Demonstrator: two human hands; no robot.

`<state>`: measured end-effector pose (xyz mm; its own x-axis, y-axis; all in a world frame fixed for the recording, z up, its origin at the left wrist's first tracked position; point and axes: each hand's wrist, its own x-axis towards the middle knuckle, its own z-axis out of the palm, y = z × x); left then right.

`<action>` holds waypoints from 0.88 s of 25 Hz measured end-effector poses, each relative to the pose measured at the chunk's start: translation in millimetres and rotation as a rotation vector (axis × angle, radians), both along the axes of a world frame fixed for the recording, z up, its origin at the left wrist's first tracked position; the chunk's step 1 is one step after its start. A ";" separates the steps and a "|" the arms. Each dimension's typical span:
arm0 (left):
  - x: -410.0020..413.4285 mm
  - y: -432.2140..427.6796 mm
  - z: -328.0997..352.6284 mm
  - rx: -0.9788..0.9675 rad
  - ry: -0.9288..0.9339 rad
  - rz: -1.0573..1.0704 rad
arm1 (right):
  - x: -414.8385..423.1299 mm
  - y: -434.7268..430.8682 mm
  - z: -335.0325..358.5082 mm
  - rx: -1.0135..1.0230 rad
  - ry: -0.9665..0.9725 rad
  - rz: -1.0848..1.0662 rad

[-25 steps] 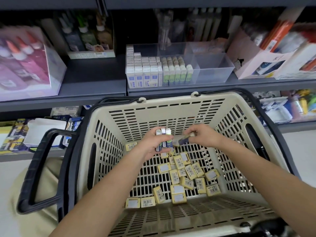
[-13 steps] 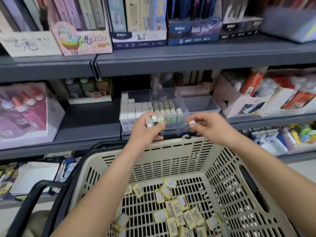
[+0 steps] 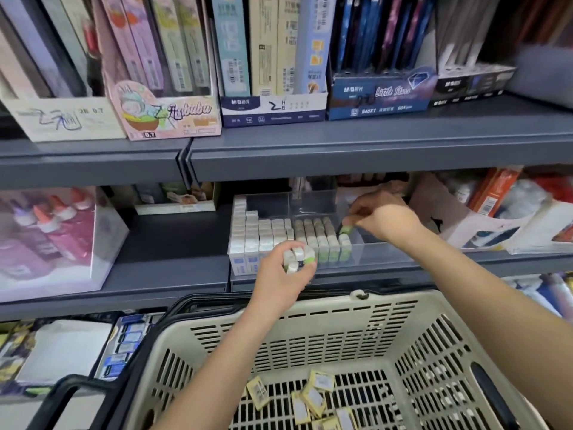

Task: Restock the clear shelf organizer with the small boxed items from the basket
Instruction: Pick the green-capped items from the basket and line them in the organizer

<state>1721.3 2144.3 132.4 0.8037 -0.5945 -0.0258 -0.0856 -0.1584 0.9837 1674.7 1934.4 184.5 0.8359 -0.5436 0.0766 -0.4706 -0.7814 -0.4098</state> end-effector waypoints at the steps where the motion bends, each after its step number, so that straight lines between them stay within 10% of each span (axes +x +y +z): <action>1: -0.4 -0.3 0.8 0.005 -0.003 -0.006 | 3.1 -1.2 -2.6 0.043 0.029 0.011; 10: 2.5 0.1 2.2 -0.047 0.140 -0.018 | 15.1 0.6 -13.3 -0.030 0.231 0.118; 15: 7.0 1.1 2.8 -0.050 0.195 -0.023 | -7.8 22.4 -5.5 -0.108 0.030 0.098; 22: -1.4 -9.6 -0.2 0.028 0.097 -0.129 | -31.2 61.7 -1.3 0.237 -0.084 0.302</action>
<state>1720.0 2134.7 132.2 0.7134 -0.6909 -0.1176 -0.0115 -0.1793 0.9837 1643.5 1996.1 183.2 0.9569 -0.2854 0.0534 -0.1914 -0.7585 -0.6229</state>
